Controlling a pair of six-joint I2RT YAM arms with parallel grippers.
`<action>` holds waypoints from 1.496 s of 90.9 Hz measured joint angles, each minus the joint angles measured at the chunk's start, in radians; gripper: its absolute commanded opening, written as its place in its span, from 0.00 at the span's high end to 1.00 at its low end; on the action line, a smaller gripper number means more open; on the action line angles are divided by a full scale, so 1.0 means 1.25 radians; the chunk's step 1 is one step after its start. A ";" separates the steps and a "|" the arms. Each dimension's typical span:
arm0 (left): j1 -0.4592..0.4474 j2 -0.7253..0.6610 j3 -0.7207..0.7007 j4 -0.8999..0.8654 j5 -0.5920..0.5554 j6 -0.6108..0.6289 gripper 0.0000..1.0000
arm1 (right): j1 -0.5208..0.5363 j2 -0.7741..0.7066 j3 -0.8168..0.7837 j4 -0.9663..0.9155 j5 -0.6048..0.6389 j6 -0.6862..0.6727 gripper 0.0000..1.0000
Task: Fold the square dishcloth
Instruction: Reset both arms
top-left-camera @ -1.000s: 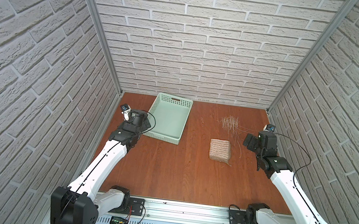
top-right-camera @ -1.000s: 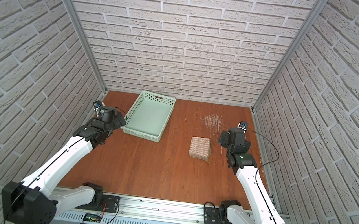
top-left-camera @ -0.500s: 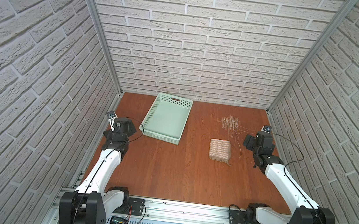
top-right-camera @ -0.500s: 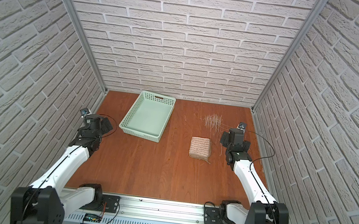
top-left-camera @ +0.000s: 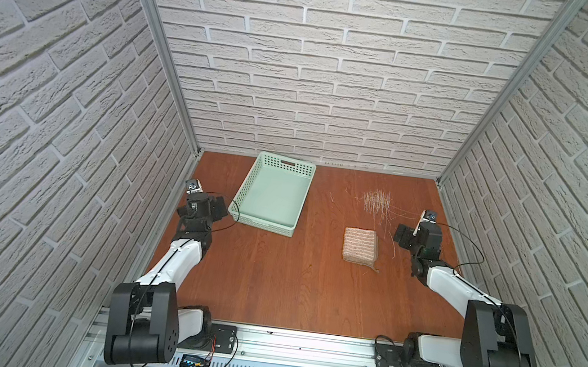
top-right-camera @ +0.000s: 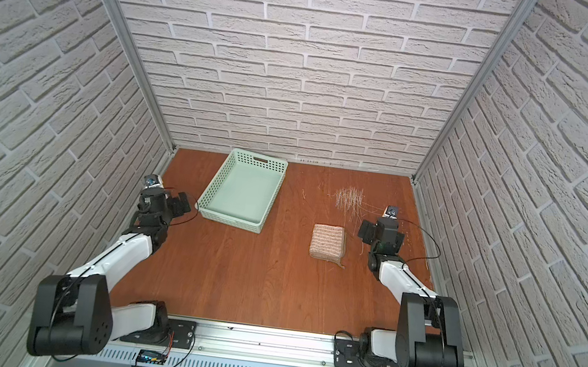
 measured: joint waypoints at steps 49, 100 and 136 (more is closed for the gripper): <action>0.006 0.106 -0.035 0.135 0.054 0.045 0.02 | -0.020 0.104 -0.073 0.227 -0.149 -0.040 0.01; 0.008 0.180 -0.051 0.208 0.123 0.051 0.02 | -0.014 0.147 -0.086 0.307 -0.203 -0.079 0.01; -0.060 0.233 -0.052 0.295 0.103 0.108 0.02 | -0.013 0.147 -0.086 0.314 -0.209 -0.081 0.01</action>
